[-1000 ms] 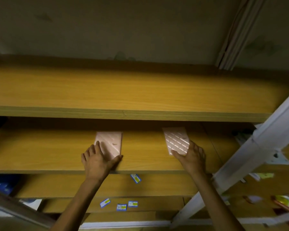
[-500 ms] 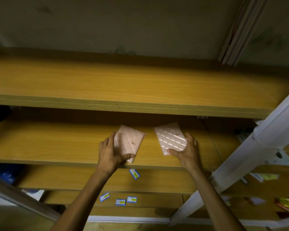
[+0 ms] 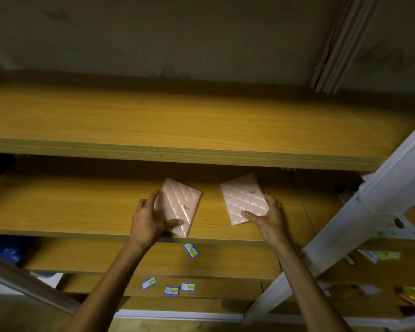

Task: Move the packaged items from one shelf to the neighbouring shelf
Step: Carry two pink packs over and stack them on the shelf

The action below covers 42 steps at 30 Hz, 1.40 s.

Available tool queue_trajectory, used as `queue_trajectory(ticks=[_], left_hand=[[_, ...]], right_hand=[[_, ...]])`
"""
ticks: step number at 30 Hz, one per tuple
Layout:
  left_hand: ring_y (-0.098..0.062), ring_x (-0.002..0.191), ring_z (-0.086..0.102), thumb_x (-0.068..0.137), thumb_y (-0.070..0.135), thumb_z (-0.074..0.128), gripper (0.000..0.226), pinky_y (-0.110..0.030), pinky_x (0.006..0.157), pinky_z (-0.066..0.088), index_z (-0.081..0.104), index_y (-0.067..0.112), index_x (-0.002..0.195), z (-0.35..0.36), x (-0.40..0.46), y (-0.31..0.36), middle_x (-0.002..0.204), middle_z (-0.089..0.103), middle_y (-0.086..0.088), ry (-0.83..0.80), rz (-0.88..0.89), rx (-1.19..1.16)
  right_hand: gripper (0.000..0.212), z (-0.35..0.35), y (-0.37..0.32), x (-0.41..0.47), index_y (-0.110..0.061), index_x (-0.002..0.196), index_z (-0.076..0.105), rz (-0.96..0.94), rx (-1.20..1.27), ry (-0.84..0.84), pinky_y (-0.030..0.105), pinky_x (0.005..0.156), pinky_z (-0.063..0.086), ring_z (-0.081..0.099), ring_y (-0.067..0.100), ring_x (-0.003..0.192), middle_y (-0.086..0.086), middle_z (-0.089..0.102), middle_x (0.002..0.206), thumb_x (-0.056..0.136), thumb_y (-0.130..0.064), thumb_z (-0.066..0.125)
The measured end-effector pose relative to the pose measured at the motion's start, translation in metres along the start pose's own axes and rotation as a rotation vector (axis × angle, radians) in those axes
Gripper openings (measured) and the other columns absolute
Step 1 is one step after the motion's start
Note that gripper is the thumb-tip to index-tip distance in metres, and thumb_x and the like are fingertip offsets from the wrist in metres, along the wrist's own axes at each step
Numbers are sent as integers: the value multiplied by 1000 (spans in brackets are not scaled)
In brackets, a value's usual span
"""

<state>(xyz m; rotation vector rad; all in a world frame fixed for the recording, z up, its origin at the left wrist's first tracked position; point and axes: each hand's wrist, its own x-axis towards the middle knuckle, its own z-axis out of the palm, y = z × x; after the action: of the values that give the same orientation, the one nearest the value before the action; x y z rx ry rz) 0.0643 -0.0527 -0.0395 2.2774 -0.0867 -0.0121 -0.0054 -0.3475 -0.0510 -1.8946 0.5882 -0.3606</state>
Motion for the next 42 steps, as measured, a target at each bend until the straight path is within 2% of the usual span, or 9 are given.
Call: queue_trajectory(ticks=[3,5,8,14,19,25,32,36,42], left_hand=[[-33,123,48,52,23,92,102,-48,90,53,41,21,141,-1,0,-2,138,45,-9,-48,-39,-164],[-27,106,56,60,8,87,95,-49,67,60,40,22,141,-3,-5,1,131,46,-3,-108,-106,-398],[-15,86,61,70,-7,77,88,-44,50,59,38,21,143,-6,-11,2,126,45,0,-167,-134,-566],[-20,95,63,77,-6,71,75,-39,52,60,42,23,140,-10,-18,6,127,49,-5,-190,-61,-600],[-29,99,64,80,-8,68,70,-45,53,60,45,23,138,-9,-22,12,124,51,-6,-204,-47,-651],[-26,100,63,80,-5,69,68,-44,54,60,47,26,136,-11,-27,23,122,53,0,-251,24,-664],[-12,94,60,82,-4,66,67,-21,51,56,43,30,135,-24,-34,30,117,52,8,-349,72,-670],[-13,98,60,81,-3,67,66,-28,54,59,45,33,132,-29,-39,27,117,52,16,-419,120,-665],[-9,97,60,80,-3,68,65,-24,55,58,46,33,130,-24,-56,32,115,53,17,-543,215,-659]], right_hand=[[59,-2,0,0,-18,124,47,15,84,-40,22,59,49,62,17,83,5,62,114,75,-9,79],[49,-4,1,1,-18,123,46,26,127,-60,24,48,52,63,16,70,8,62,114,82,-7,71],[48,-6,2,1,-14,126,45,44,220,-73,29,53,59,69,16,77,9,58,120,85,-2,66],[49,-12,-3,-5,-17,127,44,38,326,-75,27,54,59,67,18,86,6,55,121,86,1,64],[59,-22,-2,-18,-20,137,42,9,356,-39,30,57,59,65,21,98,6,55,125,86,-2,65],[57,-38,-12,-47,-24,136,45,-19,373,20,31,59,59,63,20,105,2,56,126,86,-4,66],[57,-52,-28,-97,-26,131,47,-49,413,138,24,58,56,59,13,107,-7,55,123,82,-11,72],[64,-56,-29,-131,-23,134,46,-74,431,206,30,63,59,56,13,114,-6,52,130,74,-25,69],[57,-68,-24,-191,-22,135,46,-48,500,373,38,65,60,57,13,113,-16,52,128,86,2,63]])
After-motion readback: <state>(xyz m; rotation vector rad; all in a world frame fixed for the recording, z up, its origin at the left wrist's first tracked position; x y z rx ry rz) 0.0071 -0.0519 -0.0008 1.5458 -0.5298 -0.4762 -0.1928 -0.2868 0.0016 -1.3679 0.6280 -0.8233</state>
